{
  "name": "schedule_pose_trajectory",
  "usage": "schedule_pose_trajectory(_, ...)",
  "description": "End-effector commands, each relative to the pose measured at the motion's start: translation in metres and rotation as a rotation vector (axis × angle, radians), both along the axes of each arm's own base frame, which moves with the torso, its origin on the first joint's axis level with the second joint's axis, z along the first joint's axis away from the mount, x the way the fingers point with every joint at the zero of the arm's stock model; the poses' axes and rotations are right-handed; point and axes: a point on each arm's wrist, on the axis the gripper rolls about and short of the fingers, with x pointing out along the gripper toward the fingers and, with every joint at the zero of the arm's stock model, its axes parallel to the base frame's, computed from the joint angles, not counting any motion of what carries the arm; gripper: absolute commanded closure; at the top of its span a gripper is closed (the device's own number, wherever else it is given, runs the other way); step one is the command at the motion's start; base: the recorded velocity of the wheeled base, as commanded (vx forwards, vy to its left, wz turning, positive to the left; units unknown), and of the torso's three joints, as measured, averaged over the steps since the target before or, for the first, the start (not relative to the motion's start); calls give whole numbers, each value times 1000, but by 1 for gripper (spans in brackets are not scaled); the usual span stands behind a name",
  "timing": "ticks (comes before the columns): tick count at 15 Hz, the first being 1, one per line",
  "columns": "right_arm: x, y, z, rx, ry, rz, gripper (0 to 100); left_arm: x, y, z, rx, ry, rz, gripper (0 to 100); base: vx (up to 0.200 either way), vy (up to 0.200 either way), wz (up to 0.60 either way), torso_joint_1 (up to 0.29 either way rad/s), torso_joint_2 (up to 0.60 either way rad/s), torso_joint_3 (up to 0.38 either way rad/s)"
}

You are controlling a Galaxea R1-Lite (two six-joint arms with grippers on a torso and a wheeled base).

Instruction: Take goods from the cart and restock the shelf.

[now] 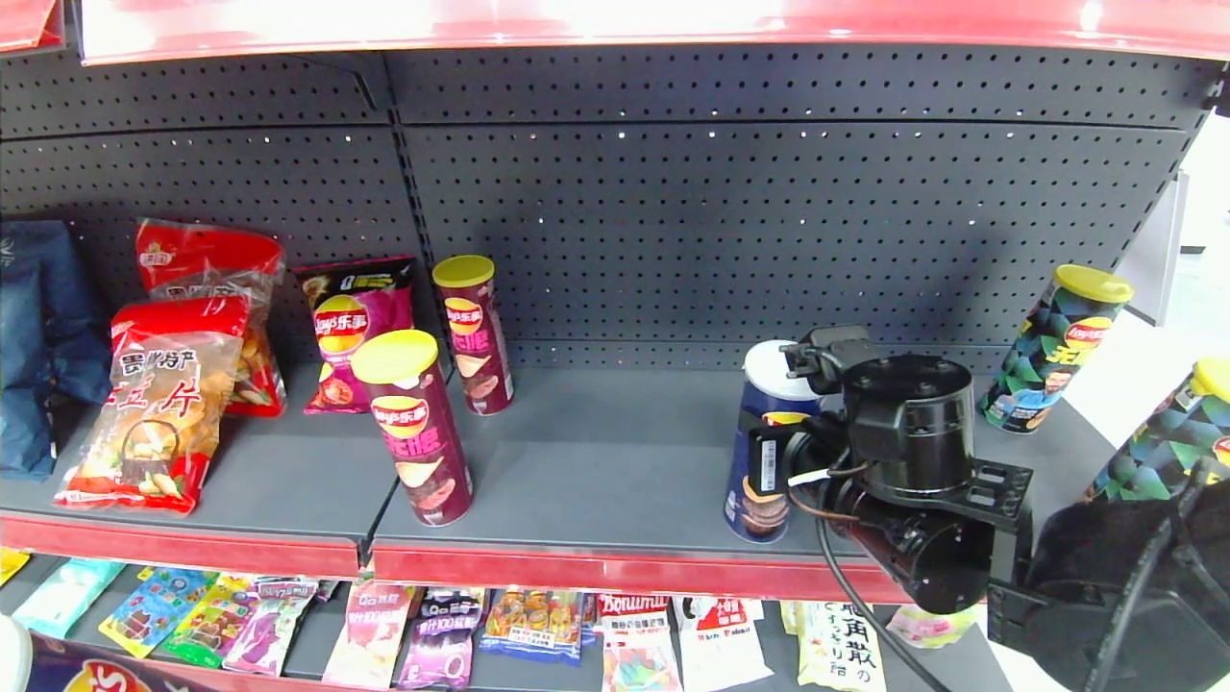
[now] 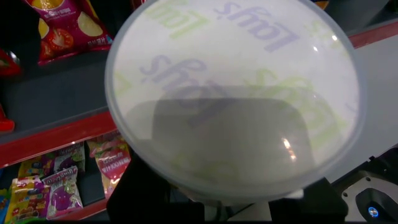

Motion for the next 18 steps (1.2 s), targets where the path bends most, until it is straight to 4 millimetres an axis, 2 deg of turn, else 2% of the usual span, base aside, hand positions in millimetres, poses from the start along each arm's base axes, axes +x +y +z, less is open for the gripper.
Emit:
schedule_pose_trajectory(1, 0, 0, 0, -2, 2, 1, 100, 0, 0, 0, 0, 1, 0, 100, 0, 0, 0, 0, 0, 0)
schedule_pose_trajectory(4, 0, 0, -1, -3, 3, 1, 100, 0, 0, -1, 1, 4, 0, 100, 0, 0, 0, 0, 0, 0)
schedule_pose_trajectory(5, 0, 0, -1, -3, 3, 1, 0, 0, 0, -2, 1, 3, 0, 100, 0, 0, 0, 0, 0, 0)
schedule_pose_trajectory(12, -8, 1, 6, 6, -18, 3, 0, -2, 0, -2, -1, -1, 0, 100, 0, 0, 0, 0, 0, 0)
schedule_pose_trajectory(18, -42, -24, 15, 14, -26, 19, 0, -2, 0, -4, 0, 3, -3, 100, 0, 0, 0, 0, 0, 0)
